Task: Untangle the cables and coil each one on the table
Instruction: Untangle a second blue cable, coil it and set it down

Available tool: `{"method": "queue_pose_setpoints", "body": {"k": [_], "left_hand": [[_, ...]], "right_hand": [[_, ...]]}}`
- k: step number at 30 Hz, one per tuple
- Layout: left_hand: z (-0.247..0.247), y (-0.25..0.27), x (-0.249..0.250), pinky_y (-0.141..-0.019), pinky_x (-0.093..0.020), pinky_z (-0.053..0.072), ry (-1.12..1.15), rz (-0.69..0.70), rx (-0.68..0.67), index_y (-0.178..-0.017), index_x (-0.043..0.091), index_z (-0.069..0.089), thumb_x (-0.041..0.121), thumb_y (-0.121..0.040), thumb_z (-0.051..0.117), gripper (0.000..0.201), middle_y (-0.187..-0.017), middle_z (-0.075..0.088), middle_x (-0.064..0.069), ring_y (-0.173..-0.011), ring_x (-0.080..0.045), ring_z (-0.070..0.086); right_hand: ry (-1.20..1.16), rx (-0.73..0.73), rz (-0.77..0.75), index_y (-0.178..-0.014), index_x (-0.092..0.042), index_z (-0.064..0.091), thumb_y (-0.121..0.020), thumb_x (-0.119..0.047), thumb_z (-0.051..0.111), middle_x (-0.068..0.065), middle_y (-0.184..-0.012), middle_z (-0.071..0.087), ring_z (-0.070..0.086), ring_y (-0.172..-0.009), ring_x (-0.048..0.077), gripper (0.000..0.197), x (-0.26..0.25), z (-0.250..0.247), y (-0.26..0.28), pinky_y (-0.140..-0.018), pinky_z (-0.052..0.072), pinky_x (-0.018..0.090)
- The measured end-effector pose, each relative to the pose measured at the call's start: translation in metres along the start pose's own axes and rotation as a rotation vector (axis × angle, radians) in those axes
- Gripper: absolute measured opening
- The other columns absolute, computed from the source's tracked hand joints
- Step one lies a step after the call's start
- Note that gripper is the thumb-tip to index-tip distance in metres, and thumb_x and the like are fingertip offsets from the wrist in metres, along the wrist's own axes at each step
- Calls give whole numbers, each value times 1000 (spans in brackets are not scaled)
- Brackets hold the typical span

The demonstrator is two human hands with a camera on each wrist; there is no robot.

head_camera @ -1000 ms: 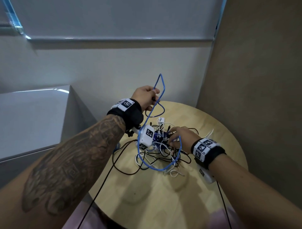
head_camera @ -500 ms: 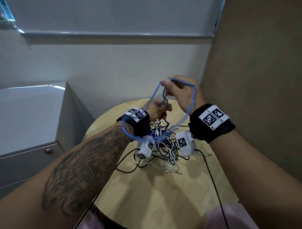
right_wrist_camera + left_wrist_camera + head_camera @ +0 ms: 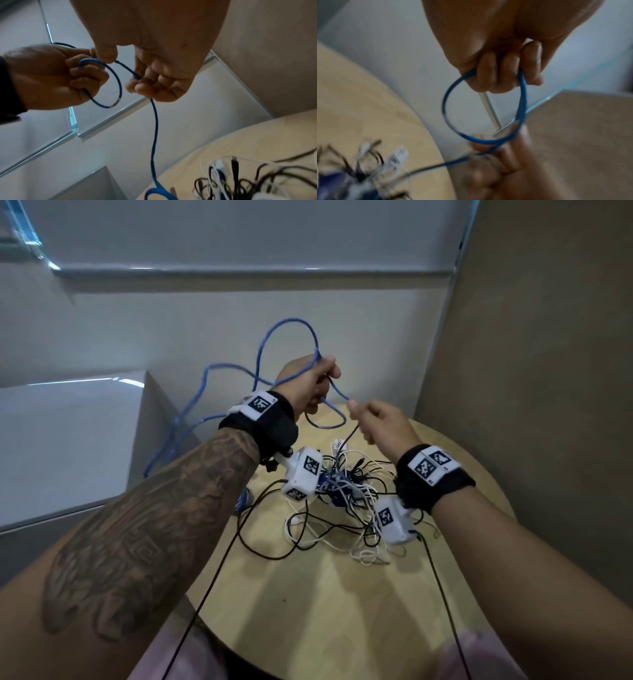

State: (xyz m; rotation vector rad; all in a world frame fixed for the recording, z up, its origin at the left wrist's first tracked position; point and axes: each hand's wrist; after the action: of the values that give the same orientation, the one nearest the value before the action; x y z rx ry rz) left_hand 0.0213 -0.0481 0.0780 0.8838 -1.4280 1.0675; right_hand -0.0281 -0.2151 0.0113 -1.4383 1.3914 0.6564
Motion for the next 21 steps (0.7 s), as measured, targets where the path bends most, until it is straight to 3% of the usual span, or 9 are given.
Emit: {"method": "queue_pose_setpoints", "body": {"k": [2, 5, 7, 9, 11, 13, 16, 18, 21], "left_hand": [[-3, 2, -12, -44, -21, 21, -155, -1, 27, -91, 18, 61, 32, -91, 62, 13, -47, 37, 8, -42, -11, 29], [2, 9, -42, -46, -22, 27, -369, -105, -131, -110, 24, 65, 30, -85, 70, 27, -54, 43, 6, -46, -13, 36], [12, 18, -56, -46, -22, 28, -453, -108, -235, -101, 23, 70, 36, -88, 68, 19, -53, 42, 6, -47, -14, 36], [22, 22, -62, -44, -21, 26, -420, -80, -213, -86, 15, 68, 37, -96, 57, 26, -48, 41, 10, -44, -11, 34], [25, 20, -62, -41, -20, 23, -298, -72, -117, -77, 14, 60, 32, -101, 48, 33, -43, 39, 11, -39, -8, 31], [24, 15, -58, -43, -19, 18, -158, -127, -64, -72, 17, 53, 31, -104, 42, 37, -42, 37, 11, -39, -8, 27], [17, 8, -52, -45, -18, 14, -53, -138, -44, -72, 18, 49, 30, -105, 36, 38, -43, 34, 9, -38, -8, 22], [12, 5, -48, -44, -19, 14, -14, -114, -52, -73, 17, 48, 30, -105, 35, 37, -44, 33, 9, -38, -7, 23], [7, 0, -42, -46, -21, 15, -26, -86, -49, -73, 16, 48, 29, -105, 35, 37, -46, 33, 7, -40, -8, 24]], "right_hand": [[-46, 102, -32, -74, -21, 63, -99, -54, 54, -6, -57, 47, 41, -52, 11, 42, -10, -9, -8, -57, 37, 28], [-142, 127, -97, -77, -18, 65, -105, -42, 49, -2, -55, 46, 39, -50, 12, 40, -31, -14, -19, -53, 34, 27], [-157, 91, -155, -80, -19, 67, -104, -42, 48, -5, -53, 47, 41, -51, 13, 39, -44, -14, -20, -56, 36, 29], [-171, 93, -190, -88, -21, 68, -102, -42, 50, -7, -55, 48, 43, -53, 11, 32, -50, -11, -20, -56, 39, 28], [-227, 151, -184, -107, -25, 63, -97, -41, 55, -5, -66, 55, 49, -58, 9, 21, -44, -5, -19, -58, 42, 25], [-200, 224, -124, -123, -29, 52, -92, -48, 57, -1, -88, 62, 57, -71, 10, 36, -20, 2, -11, -66, 47, 28], [-25, 97, 32, -128, -27, 53, -99, -60, 45, -1, -113, 67, 65, -101, 16, 45, 32, 12, 13, -90, 50, 37], [3, -92, 144, -114, -23, 63, -104, -55, 38, -1, -100, 74, 69, -95, 17, 41, 62, 19, 26, -93, 51, 41], [72, -167, 146, -87, -18, 69, -108, -41, 39, -2, -64, 62, 60, -64, 17, 44, 89, 27, 34, -77, 51, 44]]}}
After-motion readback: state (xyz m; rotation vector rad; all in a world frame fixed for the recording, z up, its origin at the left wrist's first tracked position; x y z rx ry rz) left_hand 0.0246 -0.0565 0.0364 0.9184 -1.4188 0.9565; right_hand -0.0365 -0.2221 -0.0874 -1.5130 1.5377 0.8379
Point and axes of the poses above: each hand's wrist, its own y-axis away from the middle knuckle, its own z-axis out of the palm, x = y × z
